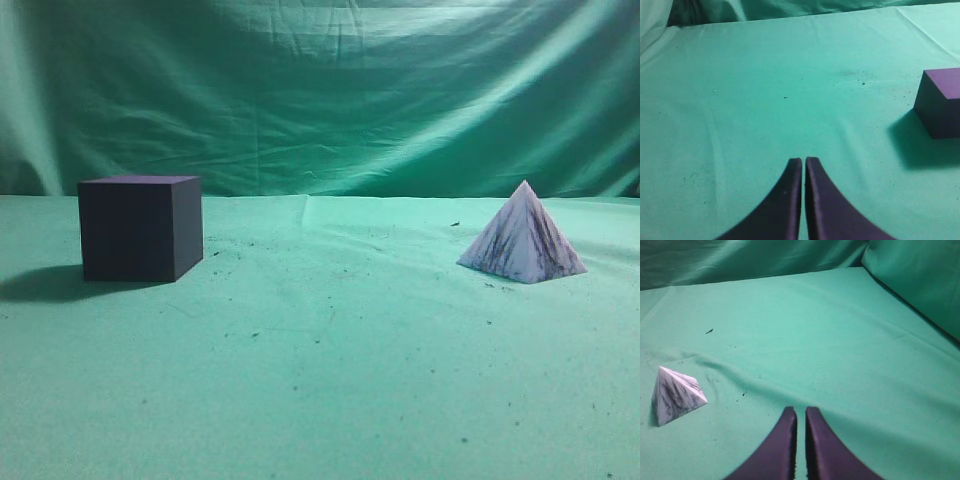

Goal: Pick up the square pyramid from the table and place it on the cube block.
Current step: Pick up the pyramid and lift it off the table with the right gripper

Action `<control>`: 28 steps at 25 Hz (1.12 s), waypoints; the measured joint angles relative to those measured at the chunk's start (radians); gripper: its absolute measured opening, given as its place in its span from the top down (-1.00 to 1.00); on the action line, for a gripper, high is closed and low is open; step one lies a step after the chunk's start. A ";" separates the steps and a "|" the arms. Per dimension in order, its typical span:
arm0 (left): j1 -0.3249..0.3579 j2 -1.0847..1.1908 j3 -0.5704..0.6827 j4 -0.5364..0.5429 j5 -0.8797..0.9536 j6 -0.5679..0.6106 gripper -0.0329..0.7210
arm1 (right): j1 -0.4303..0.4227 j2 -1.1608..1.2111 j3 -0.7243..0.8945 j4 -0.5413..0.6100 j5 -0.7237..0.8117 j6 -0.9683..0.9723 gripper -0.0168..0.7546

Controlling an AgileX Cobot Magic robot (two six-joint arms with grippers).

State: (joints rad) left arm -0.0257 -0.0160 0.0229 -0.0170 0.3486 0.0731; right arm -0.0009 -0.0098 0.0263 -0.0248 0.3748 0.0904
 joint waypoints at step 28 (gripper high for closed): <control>0.000 0.000 0.000 0.000 0.000 0.000 0.91 | 0.200 0.708 -0.684 0.122 0.461 -0.259 0.96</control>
State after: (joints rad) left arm -0.0257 -0.0160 0.0229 -0.0170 0.3486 0.0731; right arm 0.1991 0.6984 -0.6575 0.0976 0.8356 -0.1691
